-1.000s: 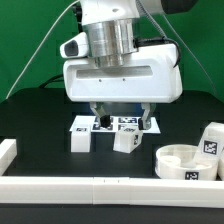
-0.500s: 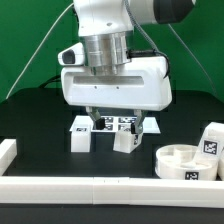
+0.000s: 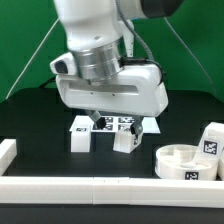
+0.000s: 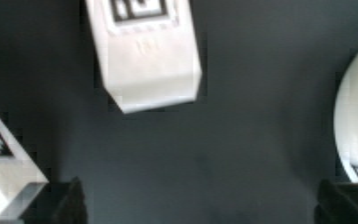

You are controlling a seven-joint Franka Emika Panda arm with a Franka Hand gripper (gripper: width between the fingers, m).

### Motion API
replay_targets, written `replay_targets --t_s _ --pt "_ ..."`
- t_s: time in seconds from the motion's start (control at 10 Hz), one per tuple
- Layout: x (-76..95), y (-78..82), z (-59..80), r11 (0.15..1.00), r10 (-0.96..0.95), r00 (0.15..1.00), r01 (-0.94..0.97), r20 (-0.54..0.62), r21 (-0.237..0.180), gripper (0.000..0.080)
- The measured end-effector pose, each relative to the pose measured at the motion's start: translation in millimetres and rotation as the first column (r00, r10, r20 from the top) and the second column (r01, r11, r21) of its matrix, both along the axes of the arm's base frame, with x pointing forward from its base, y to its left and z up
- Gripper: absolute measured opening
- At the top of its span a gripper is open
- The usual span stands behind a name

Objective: Assemble stool

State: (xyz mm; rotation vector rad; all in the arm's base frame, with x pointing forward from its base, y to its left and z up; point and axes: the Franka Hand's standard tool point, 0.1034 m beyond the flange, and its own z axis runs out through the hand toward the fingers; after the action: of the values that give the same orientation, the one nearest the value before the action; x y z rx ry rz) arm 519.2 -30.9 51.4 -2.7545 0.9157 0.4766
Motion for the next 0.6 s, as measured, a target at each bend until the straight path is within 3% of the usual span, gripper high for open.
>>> replay_targets --t_s 0.2,0.4,0.6 --pt "-1.3 -3.2 -2.3 0.998 0.002 0.996 0.004 -0.093 0.058 0.0649" --pt "-10.7 -1.7 -1.6 0.990 0.025 0.974 0.008 -0.225 0.141 0.0649" --pt "-21.8 4.2 -5.5 0.981 0.052 0.947 0.011 -0.316 0.194 0.0649"
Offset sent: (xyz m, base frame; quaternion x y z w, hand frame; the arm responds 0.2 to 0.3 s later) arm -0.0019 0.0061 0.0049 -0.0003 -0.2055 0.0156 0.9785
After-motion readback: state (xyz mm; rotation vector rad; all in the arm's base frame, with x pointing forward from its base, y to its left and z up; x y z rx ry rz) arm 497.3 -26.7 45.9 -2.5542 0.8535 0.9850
